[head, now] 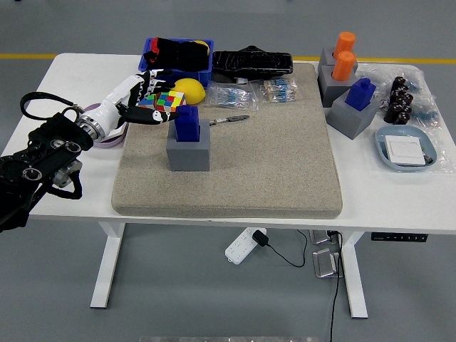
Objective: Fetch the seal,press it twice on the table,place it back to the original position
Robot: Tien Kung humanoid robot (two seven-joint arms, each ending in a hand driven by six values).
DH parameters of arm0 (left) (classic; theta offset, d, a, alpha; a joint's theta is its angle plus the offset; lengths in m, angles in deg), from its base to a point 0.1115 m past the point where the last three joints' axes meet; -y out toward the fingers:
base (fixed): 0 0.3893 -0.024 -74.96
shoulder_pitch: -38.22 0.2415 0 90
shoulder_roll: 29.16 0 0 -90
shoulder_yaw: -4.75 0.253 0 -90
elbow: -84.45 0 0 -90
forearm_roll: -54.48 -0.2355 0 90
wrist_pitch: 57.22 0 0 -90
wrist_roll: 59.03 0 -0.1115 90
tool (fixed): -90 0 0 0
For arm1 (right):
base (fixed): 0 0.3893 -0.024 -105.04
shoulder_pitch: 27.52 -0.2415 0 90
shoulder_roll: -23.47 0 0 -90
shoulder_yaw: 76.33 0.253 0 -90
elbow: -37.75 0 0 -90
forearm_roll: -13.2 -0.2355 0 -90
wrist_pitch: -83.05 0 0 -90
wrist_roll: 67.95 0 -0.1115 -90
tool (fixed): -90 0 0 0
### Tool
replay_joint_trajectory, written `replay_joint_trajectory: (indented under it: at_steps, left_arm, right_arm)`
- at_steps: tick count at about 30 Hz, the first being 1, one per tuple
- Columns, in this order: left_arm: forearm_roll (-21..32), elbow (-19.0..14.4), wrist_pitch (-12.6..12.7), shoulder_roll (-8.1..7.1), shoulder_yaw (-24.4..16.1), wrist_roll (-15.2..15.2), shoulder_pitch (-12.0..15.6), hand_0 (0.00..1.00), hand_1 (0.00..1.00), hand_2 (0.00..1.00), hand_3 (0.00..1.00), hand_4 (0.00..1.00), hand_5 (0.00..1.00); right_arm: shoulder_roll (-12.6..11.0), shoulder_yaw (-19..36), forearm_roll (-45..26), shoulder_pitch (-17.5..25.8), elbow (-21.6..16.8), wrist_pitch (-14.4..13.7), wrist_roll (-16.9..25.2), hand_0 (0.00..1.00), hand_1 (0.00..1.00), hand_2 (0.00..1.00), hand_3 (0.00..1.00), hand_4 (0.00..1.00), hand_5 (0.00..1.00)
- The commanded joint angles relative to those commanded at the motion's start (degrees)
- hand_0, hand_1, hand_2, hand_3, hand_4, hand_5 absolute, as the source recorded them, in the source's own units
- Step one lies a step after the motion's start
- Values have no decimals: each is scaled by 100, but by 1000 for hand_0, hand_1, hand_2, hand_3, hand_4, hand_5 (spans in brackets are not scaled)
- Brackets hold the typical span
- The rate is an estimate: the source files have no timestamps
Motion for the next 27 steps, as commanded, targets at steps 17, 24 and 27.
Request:
replay_joint_trajectory:
  at_steps: [17,24,27]
  left_arm:
    - [120,15,-36,155,21,-74,148,932,814,799,892,894,2]
    - [193,69,6,249,-12,-120,197,928,812,796,891,895,2]
    - [185,75,24,289,-4,-137,229,927,807,793,889,892,2]
  right_arm:
    - [32,-34,-9,15,-10,18,7,758,674,667,615,763,492]
    - [47,-7,0,13,-12,11,9,758,674,667,615,764,491]
    - [58,-13,-1,12,-13,12,7,758,674,667,615,765,492]
